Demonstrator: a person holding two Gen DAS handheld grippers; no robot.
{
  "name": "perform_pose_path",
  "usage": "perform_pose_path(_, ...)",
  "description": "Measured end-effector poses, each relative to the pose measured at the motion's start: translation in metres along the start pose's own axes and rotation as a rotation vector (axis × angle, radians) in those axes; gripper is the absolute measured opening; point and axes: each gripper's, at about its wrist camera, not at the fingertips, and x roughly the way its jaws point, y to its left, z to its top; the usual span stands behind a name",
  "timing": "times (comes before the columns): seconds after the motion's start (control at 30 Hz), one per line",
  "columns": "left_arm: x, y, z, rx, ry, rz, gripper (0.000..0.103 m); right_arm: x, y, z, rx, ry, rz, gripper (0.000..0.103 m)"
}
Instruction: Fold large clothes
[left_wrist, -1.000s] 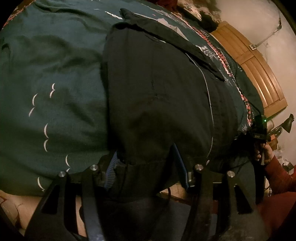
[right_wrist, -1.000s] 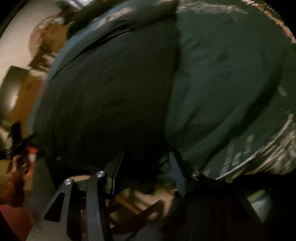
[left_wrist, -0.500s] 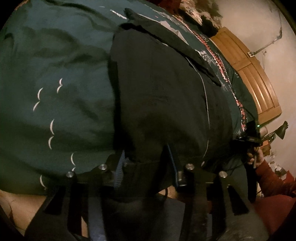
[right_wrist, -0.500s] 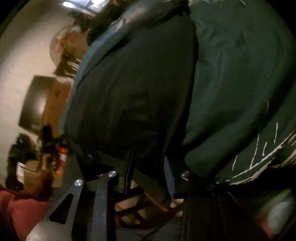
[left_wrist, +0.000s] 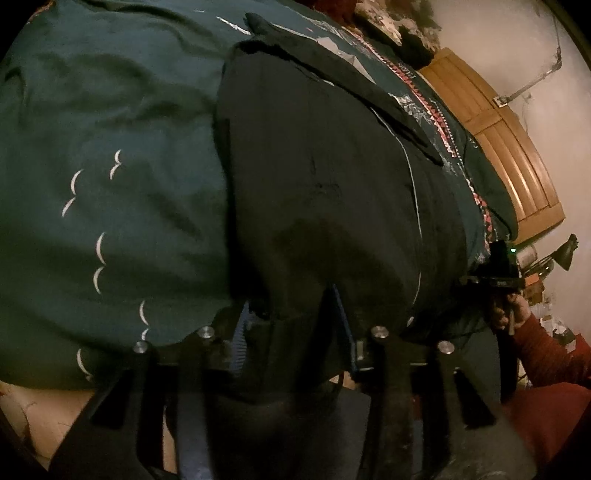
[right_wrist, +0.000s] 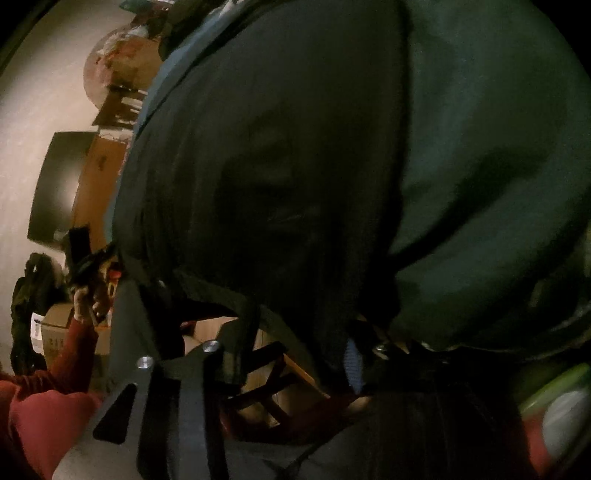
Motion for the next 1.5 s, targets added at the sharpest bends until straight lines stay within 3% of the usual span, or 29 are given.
perform_pose_path(0.03,-0.005,-0.005,-0.001,0.010,-0.013,0.017,0.018,-0.002,0.005,-0.001,-0.017,-0.007,-0.017,0.043)
perform_pose_path(0.07,-0.009,-0.008,-0.001,0.006,-0.022,0.001,0.007,-0.008,0.013,-0.003,-0.038,-0.025,-0.034,0.020)
perform_pose_path(0.1,-0.015,-0.013,0.000,0.003,-0.037,-0.009,0.007,-0.016,0.020,-0.006,-0.047,-0.048,-0.030,0.010)
perform_pose_path(0.3,-0.070,-0.042,0.032,-0.055,-0.225,-0.240,0.007,-0.099,0.069,-0.008,-0.079,-0.274,0.142,0.008)
perform_pose_path(0.53,-0.099,-0.055,0.112,-0.093,-0.359,-0.371,0.007,-0.165,0.077,0.026,-0.032,-0.454,0.267,0.008)
perform_pose_path(0.7,-0.088,-0.065,0.183,-0.071,-0.390,-0.343,0.007,-0.205,0.077,0.110,-0.021,-0.553,0.273,0.008)
perform_pose_path(0.9,-0.025,-0.038,0.263,-0.126,-0.375,-0.259,0.009,-0.206,0.068,0.244,-0.016,-0.547,0.202,0.008)
perform_pose_path(1.03,0.045,0.007,0.309,-0.226,-0.302,-0.145,0.018,-0.164,0.024,0.337,0.030,-0.483,0.101,0.011)
perform_pose_path(1.1,0.102,0.045,0.327,-0.314,-0.194,-0.053,0.027,-0.136,-0.002,0.370,0.058,-0.439,0.036,0.014)
perform_pose_path(1.17,0.140,0.071,0.326,-0.379,-0.116,-0.033,0.025,-0.113,-0.027,0.389,0.096,-0.422,-0.065,0.045)
perform_pose_path(1.2,0.144,0.077,0.323,-0.391,-0.138,-0.062,0.025,-0.105,-0.038,0.393,0.114,-0.419,-0.082,0.050)
perform_pose_path(1.3,0.135,0.074,0.321,-0.386,-0.157,-0.083,0.029,-0.085,-0.058,0.398,0.148,-0.404,-0.131,0.051)
perform_pose_path(1.4,0.117,0.068,0.316,-0.348,-0.182,-0.065,0.033,-0.073,-0.054,0.398,0.095,-0.394,-0.172,0.051)
perform_pose_path(1.43,0.104,0.067,0.319,-0.345,-0.224,-0.051,0.037,-0.068,-0.050,0.397,0.071,-0.386,-0.218,0.051)
perform_pose_path(1.5,0.082,0.071,0.325,-0.336,-0.320,-0.009,0.062,-0.065,-0.040,0.390,0.039,-0.381,-0.272,0.051)
